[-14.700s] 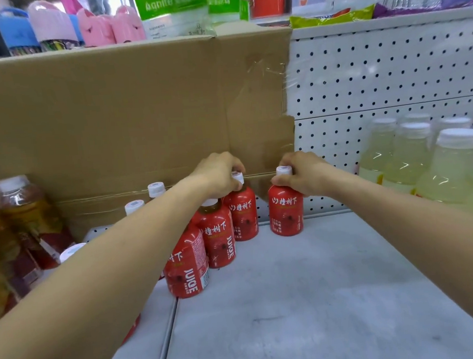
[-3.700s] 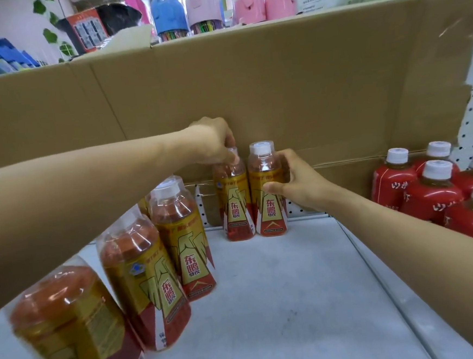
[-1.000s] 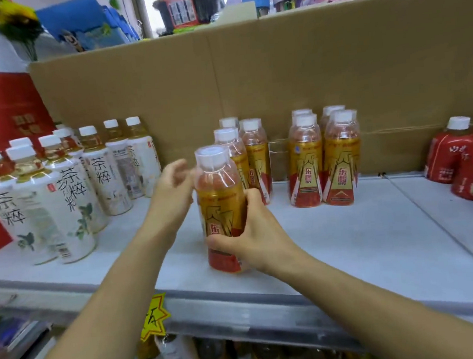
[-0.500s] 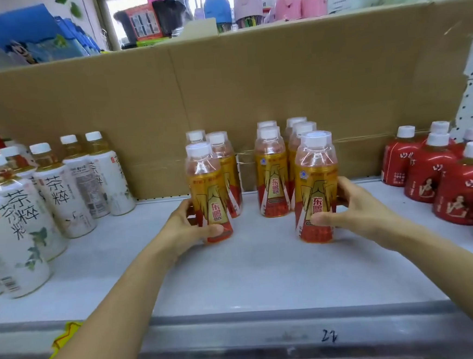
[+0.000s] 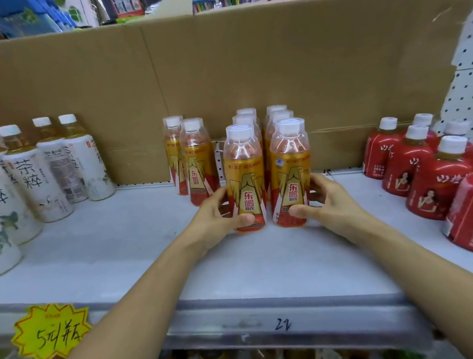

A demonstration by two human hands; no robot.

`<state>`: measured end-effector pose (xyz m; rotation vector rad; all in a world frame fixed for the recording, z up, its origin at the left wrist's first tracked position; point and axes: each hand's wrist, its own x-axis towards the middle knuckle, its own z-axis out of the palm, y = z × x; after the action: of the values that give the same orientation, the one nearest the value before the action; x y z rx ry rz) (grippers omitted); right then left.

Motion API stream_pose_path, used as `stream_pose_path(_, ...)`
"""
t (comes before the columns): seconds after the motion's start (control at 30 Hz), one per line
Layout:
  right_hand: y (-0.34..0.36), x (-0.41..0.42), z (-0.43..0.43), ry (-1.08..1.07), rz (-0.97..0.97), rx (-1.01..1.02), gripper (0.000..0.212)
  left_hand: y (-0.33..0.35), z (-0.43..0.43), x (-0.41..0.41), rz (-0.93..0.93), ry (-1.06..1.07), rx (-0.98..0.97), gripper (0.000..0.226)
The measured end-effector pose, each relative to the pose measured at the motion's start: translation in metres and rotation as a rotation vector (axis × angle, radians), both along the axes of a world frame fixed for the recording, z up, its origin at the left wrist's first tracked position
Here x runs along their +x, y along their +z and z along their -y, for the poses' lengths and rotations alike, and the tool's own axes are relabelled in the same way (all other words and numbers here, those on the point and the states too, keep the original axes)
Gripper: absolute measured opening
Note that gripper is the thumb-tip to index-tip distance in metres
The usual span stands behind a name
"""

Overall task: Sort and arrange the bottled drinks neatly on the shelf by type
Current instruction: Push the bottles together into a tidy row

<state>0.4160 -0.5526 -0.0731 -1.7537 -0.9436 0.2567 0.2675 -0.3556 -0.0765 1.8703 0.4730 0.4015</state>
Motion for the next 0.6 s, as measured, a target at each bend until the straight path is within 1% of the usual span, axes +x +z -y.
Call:
stream_pose_path(0.07,0.0,-0.001,-0.001,0.002,-0.002,0.003,0.057,0.0,0.002,0.0,-0.009,0.009,0.003,0.079)
stream_pose_path(0.2,0.0,-0.003,-0.002,-0.017,0.002,-0.016,0.058,0.002,0.007,-0.002,0.001,0.016,0.031,0.073)
stream_pose_path(0.27,0.002,-0.008,-0.003,-0.046,-0.009,0.021,0.061,0.003,0.009,-0.005,0.004,0.019,0.041,0.076)
stream_pose_path(0.33,0.01,-0.014,-0.003,-0.113,0.015,0.101,0.065,0.005,0.01,-0.012,0.022,0.027,0.04,0.073)
stream_pose_path(0.4,0.023,-0.023,-0.003,-0.195,0.083,0.205,0.061,0.009,0.004,-0.019,0.083,0.066,0.06,0.063)
stream_pose_path(0.47,0.039,-0.035,-0.005,-0.248,0.178,0.352,0.053,0.013,-0.012,-0.027,0.163,0.15,0.104,0.049)
stream_pose_path(0.53,0.057,-0.055,-0.013,-0.269,0.295,0.479,0.045,0.018,-0.038,-0.032,0.235,0.241,0.157,0.032)
stream_pose_path(0.6,0.073,-0.082,-0.031,-0.253,0.408,0.538,0.039,0.021,-0.067,-0.034,0.264,0.296,0.181,0.025)
